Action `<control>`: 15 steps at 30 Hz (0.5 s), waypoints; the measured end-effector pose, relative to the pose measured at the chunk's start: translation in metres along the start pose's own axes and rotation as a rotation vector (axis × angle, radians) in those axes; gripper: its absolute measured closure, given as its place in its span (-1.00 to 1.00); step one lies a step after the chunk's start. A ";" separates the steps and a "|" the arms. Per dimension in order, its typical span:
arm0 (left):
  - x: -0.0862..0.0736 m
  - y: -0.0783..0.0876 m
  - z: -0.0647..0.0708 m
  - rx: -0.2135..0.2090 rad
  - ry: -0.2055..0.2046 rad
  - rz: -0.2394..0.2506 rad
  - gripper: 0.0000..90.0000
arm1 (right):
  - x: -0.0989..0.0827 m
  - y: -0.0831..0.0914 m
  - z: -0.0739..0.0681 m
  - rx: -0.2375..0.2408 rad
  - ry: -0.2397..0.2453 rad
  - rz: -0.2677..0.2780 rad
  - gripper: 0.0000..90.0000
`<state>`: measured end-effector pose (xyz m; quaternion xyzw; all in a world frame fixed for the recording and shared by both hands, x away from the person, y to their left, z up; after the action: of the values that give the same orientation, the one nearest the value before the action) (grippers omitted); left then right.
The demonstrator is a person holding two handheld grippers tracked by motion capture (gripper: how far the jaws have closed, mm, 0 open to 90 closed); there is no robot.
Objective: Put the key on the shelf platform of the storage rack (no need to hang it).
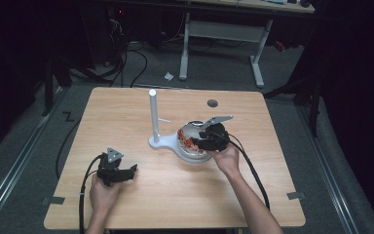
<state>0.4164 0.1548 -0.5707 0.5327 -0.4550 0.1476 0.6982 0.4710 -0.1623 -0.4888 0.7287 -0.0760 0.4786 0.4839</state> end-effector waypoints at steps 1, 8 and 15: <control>0.000 0.000 0.000 0.000 0.000 0.000 -0.53 | 0.000 0.001 0.000 0.000 -0.003 0.000 0.16; 0.000 0.000 0.000 0.000 0.000 0.000 -0.53 | 0.004 0.013 0.003 0.017 -0.028 0.036 0.01; 0.000 0.000 0.000 0.000 0.000 0.000 -0.53 | 0.011 0.033 0.007 0.013 -0.040 0.091 -0.01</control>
<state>0.4164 0.1548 -0.5707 0.5327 -0.4549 0.1475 0.6982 0.4620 -0.1816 -0.4600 0.7371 -0.1156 0.4859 0.4552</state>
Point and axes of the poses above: each handheld gripper's, and its own axes: y roughly backward along the jaws, x roughly out of its top, z roughly to its right, the point moved 5 cm from there along -y, roughly forward along the jaws, and after that the axes turned 5 degrees about z, right-handed, at the moved point
